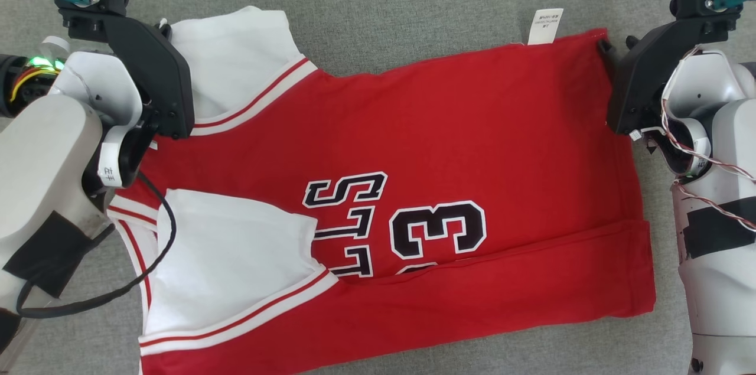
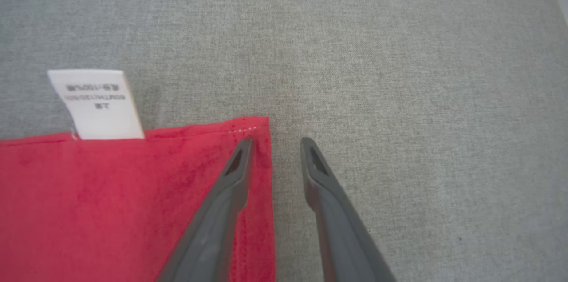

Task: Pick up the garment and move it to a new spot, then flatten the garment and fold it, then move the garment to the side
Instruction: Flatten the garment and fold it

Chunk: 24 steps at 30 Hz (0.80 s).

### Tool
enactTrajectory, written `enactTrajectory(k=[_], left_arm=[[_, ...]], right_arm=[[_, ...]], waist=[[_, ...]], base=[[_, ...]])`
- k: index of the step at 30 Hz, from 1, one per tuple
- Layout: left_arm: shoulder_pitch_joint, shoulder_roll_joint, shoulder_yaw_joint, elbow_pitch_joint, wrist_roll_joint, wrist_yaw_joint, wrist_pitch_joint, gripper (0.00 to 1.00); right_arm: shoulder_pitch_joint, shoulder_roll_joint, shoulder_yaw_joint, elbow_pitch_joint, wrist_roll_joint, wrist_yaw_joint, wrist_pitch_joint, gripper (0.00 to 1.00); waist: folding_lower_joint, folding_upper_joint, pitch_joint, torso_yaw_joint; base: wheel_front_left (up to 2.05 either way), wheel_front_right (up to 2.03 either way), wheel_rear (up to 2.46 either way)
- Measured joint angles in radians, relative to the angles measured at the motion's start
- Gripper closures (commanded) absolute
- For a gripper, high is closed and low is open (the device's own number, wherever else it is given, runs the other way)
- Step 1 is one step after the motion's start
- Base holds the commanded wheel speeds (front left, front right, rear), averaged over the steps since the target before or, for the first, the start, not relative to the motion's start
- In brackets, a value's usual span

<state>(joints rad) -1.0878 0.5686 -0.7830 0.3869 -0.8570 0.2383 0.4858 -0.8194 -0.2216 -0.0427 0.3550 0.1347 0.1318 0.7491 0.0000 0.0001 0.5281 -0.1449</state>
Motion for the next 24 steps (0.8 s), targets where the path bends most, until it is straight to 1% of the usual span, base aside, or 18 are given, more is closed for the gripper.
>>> enactTrajectory(k=[2,5,6,7,10,11,13,14,16,18,19,20,22,24], left_arm=[[0.0,0.0,0.0,0.001,0.0,-0.001,-0.001,1.0],[-0.002,0.005,-0.004,0.003,0.002,-0.002,0.0,1.0],[-0.003,0.01,-0.009,0.006,0.006,-0.002,0.001,1.0],[-0.004,0.014,-0.011,0.006,0.01,-0.002,0.001,1.0],[-0.005,0.018,-0.01,0.005,0.01,-0.008,0.001,1.0],[-0.006,0.019,-0.01,0.003,0.01,-0.009,0.0,1.0],[-0.009,0.022,-0.009,0.0,0.01,-0.009,0.0,1.0],[-0.01,0.022,-0.009,-0.003,0.01,-0.009,0.0,1.0],[-0.01,0.02,-0.009,-0.006,0.008,-0.009,-0.001,1.0],[-0.01,0.017,-0.01,-0.007,0.007,-0.009,-0.002,1.0],[-0.01,0.017,-0.01,-0.007,0.007,-0.009,-0.006,1.0],[-0.01,0.015,-0.011,-0.007,0.007,-0.009,-0.006,1.0],[-0.01,0.012,-0.013,-0.007,0.007,-0.01,-0.01,1.0],[-0.008,0.009,-0.01,-0.007,0.006,-0.013,-0.029,1.0]], right_arm=[[-0.003,-0.001,0.01,0.012,0.006,0.0,0.001,0.42],[-0.018,-0.001,0.024,0.038,0.024,0.0,0.0,0.51],[-0.024,-0.002,0.03,0.048,0.027,0.0,0.0,0.49],[-0.029,-0.003,0.037,0.055,0.027,0.0,-0.002,0.42],[-0.044,-0.009,0.054,0.074,0.028,0.0,-0.013,0.29],[-0.053,-0.012,0.058,0.084,0.028,0.0,-0.019,0.29],[-0.072,-0.014,0.063,0.111,0.028,0.0,-0.024,0.4],[-0.08,-0.014,0.068,0.125,0.027,0.0,-0.023,0.5],[-0.093,-0.012,0.079,0.15,0.027,0.0,-0.023,0.59],[-0.106,-0.013,0.093,0.167,0.027,0.0,-0.024,0.75],[-0.109,-0.014,0.1,0.172,0.027,0.0,-0.026,0.89],[-0.111,-0.016,0.105,0.176,0.027,0.0,-0.028,0.91],[-0.116,-0.021,0.115,0.179,0.026,0.0,-0.035,1.0],[-0.116,-0.026,0.12,0.181,0.029,0.0,-0.047,1.0]], waist=[[0.0,-0.0001,-0.003,0.0],[0.0,0.0,-0.003,-0.001],[0.0,0.0,-0.002,-0.001],[0.0,0.0,-0.002,-0.001],[0.0,0.0,-0.002,0.001],[0.0,0.0,-0.001,0.002],[0.0,0.0,0.0,0.005],[0.0,0.0,0.001,0.007],[0.0,0.0,0.003,0.01],[-0.0001,-0.0001,0.004,0.012],[0.0,-0.0001,0.005,0.013],[0.0,-0.0001,0.005,0.014],[0.0,-0.0001,0.003,0.015],[0.0,0.0,-0.002,0.017]], base=[[0.0,0.0,0.0],[0.0,0.0,0.0],[0.0,0.0,0.0],[0.0,0.0,0.0],[0.0,0.0,0.0],[0.0,0.0,0.0],[0.0,0.0,0.0],[0.0,0.0,0.0],[0.0,0.0,0.0],[0.0,0.0,0.0],[0.0,0.0,0.0],[0.0,0.0,0.0],[0.0,0.0,0.0],[0.0,0.0,0.0]])
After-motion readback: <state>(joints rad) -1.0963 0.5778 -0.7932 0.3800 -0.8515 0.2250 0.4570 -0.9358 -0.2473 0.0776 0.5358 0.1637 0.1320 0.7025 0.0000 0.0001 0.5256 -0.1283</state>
